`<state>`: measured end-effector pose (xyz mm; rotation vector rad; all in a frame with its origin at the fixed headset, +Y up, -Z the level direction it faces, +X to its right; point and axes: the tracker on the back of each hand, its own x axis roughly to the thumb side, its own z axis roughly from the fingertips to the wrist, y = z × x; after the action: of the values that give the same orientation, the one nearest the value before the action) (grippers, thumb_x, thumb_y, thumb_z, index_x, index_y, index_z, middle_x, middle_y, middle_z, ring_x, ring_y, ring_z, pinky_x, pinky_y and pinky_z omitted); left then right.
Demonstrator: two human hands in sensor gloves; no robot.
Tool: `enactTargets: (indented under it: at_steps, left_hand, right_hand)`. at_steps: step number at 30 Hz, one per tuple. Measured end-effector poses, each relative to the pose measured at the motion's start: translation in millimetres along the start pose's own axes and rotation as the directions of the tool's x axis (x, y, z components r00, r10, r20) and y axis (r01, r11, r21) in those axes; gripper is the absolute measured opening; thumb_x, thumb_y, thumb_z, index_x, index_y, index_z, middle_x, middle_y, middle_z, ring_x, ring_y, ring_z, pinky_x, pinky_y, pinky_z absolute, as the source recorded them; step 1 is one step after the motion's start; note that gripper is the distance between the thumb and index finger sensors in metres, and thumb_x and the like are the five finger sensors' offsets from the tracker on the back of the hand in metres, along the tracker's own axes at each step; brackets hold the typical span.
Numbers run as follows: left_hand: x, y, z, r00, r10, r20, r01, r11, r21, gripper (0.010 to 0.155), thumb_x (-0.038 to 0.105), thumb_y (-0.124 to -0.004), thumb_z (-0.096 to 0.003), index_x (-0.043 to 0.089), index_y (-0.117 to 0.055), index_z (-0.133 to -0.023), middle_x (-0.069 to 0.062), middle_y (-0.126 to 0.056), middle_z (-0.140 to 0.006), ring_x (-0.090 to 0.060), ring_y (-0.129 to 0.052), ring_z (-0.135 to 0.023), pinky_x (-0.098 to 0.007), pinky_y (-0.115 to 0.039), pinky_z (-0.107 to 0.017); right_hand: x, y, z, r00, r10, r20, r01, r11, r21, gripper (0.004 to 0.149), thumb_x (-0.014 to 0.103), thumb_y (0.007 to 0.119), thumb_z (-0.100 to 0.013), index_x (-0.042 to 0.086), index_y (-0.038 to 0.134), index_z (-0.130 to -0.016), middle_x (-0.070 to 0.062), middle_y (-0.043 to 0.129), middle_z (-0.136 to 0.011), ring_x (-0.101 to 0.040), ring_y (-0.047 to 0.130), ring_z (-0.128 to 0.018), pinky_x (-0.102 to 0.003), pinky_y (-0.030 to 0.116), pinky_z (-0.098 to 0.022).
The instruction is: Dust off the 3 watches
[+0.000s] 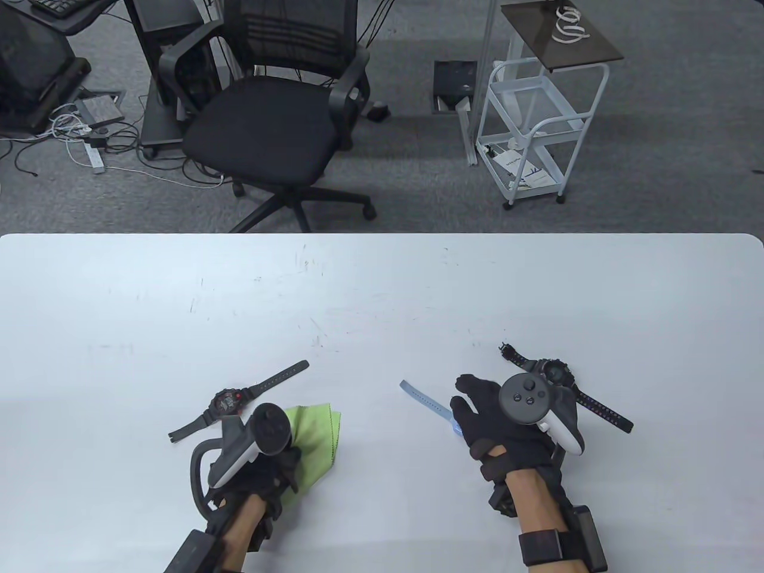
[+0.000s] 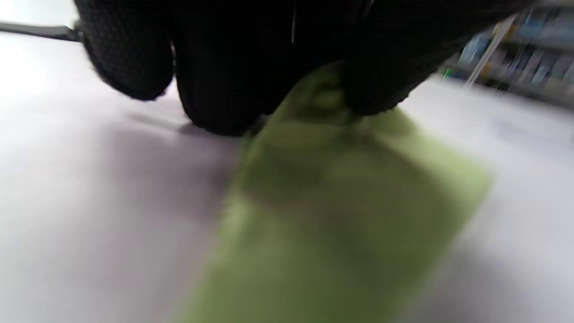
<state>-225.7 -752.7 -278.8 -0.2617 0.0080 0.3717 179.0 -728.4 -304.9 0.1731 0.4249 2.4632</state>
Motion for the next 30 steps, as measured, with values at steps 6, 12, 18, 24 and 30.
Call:
enactTargets:
  at_steps: [6,12,18,24,30]
  left_hand:
    - [-4.1,45.1,33.9,0.814,0.424,0.398,-0.545,0.794,0.269,0.041,0.041,-0.094,-0.0471,0.018,-0.09,-0.081,-0.012,-0.091,-0.093,-0.039,-0.1,-0.078,-0.067,-0.077,-0.061]
    - [4.3,52.1,47.3,0.713,0.453,0.536,-0.642,0.728,0.239,0.041,0.04,-0.093,-0.0474,0.017,-0.088,-0.08,-0.013,-0.09,-0.093,-0.037,-0.103,-0.074,-0.066,-0.08,-0.06]
    - [9.1,48.0,45.4,0.69,0.47,0.551,-0.652,0.734,0.19,0.041,0.039,-0.093,-0.048,0.016,-0.087,-0.081,-0.013,-0.09,-0.093,-0.038,-0.103,-0.073,-0.067,-0.079,-0.059]
    - [13.0,48.6,47.7,0.688,0.459,0.562,-0.646,0.74,0.186,0.041,0.039,-0.092,-0.0484,0.016,-0.087,-0.082,-0.012,-0.089,-0.094,-0.037,-0.103,-0.073,-0.068,-0.078,-0.059]
    - [15.3,49.1,49.3,0.684,0.452,0.573,-0.643,0.744,0.18,0.041,0.04,-0.092,-0.0488,0.016,-0.086,-0.082,-0.012,-0.088,-0.095,-0.038,-0.102,-0.073,-0.068,-0.077,-0.06]
  right_hand:
    - [-1.6,-3.5,1.3,1.0,-0.021,0.004,0.021,1.0,-0.014,0.066,0.057,0.059,-0.069,0.02,0.043,-0.122,-0.015,0.049,-0.121,-0.046,0.052,-0.108,-0.072,0.042,-0.072]
    - [-2.3,-5.5,2.2,1.0,-0.021,0.001,0.021,0.999,-0.03,0.066,0.057,0.061,-0.069,0.02,0.045,-0.121,-0.015,0.05,-0.12,-0.045,0.053,-0.107,-0.072,0.043,-0.072]
    - [5.2,-2.8,-3.3,0.99,0.132,-0.05,-0.135,0.989,-0.053,0.063,0.056,0.071,-0.068,0.021,0.053,-0.118,-0.011,0.059,-0.117,-0.041,0.061,-0.105,-0.069,0.05,-0.072]
    - [13.8,11.8,-18.8,0.928,0.338,-0.158,-0.336,0.941,0.037,0.071,0.058,0.076,-0.066,0.022,0.049,-0.12,-0.011,0.055,-0.12,-0.041,0.06,-0.106,-0.068,0.054,-0.072]
    - [18.0,25.7,-29.2,0.866,0.461,-0.193,-0.444,0.887,0.127,0.074,0.061,0.077,-0.065,0.021,0.049,-0.12,-0.01,0.057,-0.119,-0.04,0.063,-0.105,-0.066,0.055,-0.072]
